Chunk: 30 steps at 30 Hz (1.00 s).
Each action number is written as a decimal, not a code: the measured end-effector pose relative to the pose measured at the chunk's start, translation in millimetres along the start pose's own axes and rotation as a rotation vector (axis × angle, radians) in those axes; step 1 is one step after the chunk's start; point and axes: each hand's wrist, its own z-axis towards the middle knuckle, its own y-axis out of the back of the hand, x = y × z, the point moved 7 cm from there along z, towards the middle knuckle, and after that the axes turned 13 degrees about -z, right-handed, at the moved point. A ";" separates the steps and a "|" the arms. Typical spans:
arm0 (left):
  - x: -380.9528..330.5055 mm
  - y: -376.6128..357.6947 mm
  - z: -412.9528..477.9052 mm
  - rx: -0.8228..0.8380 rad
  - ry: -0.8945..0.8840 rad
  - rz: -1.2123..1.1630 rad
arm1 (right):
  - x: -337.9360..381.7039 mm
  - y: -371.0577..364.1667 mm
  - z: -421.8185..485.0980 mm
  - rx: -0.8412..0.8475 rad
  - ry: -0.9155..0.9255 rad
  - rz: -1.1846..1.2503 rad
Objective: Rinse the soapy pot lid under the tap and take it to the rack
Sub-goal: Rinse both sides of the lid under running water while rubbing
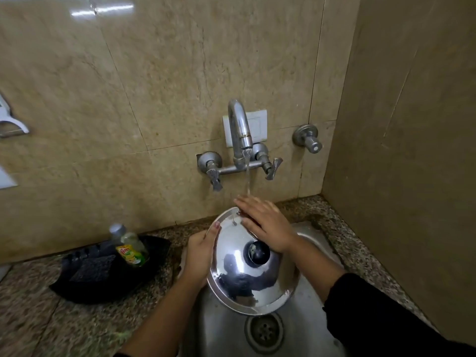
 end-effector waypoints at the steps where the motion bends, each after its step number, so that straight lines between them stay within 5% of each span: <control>1: 2.4 3.6 0.5 -0.013 0.010 0.017 | -10.5 -2.9 -11.5 -0.005 -0.052 -0.014; 4: 8.8 12.8 1.3 -0.106 0.036 0.007 | -18.9 -16.1 -52.4 -0.068 -0.254 -0.021; 11: 7.8 -8.1 5.9 -0.232 0.135 -0.002 | -10.1 -16.4 -60.1 -0.135 -0.271 0.120; 15: 14.4 -6.1 9.9 -0.344 0.161 0.014 | 1.0 -9.7 -30.0 -0.026 -0.166 -0.071; 18: 11.3 -10.9 8.7 -0.391 0.083 0.050 | -3.1 -10.3 -6.6 0.049 -0.398 -0.151; 24: -16.2 -20.2 3.8 -0.390 -0.172 0.163 | -13.9 -20.6 11.3 0.144 -0.867 0.226; 27: -17.3 -13.8 7.4 -0.369 -0.174 0.143 | -1.5 -16.9 16.4 -0.002 -0.751 0.049; 30: -10.7 1.9 12.3 -0.370 -0.106 0.032 | 30.6 -5.9 10.6 -0.198 -0.288 -0.091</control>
